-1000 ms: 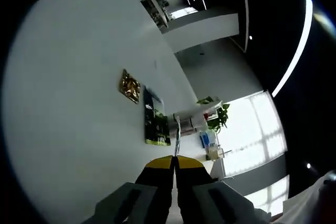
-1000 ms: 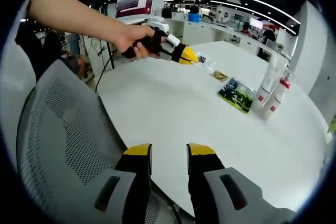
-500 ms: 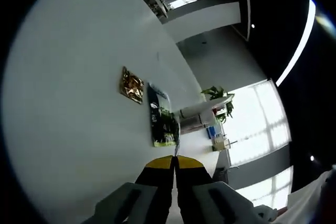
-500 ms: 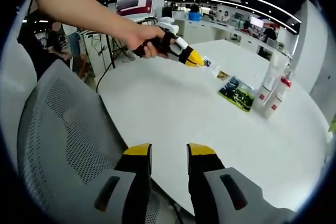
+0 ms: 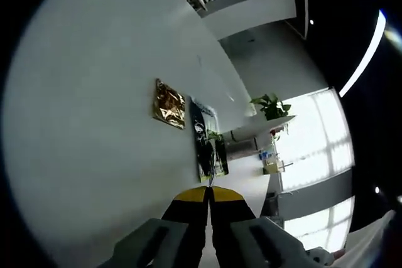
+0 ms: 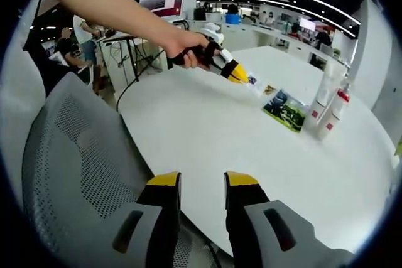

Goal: Arrange the skincare products in the storage area until every visible bottle or jar stands upright without overlapping.

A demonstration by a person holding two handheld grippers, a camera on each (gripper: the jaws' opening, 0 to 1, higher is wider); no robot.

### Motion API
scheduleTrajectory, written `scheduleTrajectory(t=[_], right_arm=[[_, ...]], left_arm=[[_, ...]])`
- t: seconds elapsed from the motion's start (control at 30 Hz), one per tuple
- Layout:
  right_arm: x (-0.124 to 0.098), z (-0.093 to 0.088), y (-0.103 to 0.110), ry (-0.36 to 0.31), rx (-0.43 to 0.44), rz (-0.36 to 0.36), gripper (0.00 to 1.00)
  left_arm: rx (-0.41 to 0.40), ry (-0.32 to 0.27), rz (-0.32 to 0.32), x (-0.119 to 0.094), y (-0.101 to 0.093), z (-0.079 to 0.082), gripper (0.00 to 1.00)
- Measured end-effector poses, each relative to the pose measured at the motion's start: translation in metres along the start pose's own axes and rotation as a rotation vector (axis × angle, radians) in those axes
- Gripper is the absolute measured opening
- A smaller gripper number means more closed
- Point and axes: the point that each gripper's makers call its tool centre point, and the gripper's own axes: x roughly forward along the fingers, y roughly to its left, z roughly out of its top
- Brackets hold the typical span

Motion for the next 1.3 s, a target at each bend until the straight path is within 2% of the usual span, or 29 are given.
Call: scheduleTrajectory(t=[0.23,0.53,0.97,1.3], right_arm=[[0.0,0.0,-0.001,0.002,0.004,-0.004,0.25],[0.001,-0.002,-0.001,0.013,0.005,-0.001,0.25],[0.002,-0.003,0.001,0.016,0.012,0.007,0.27],[0.002,-0.004,0.001,0.019,0.01,0.008,0.27]], left_arm=[[-0.022,0.035,0.032,0.008,0.012,0.005,0.01],[-0.024,0.075,0.048,0.015,0.015,0.007,0.01],[0.009,0.144,0.153,0.02,0.026,0.008,0.02],[0.041,0.188,0.202,0.019,0.033,0.003,0.03]])
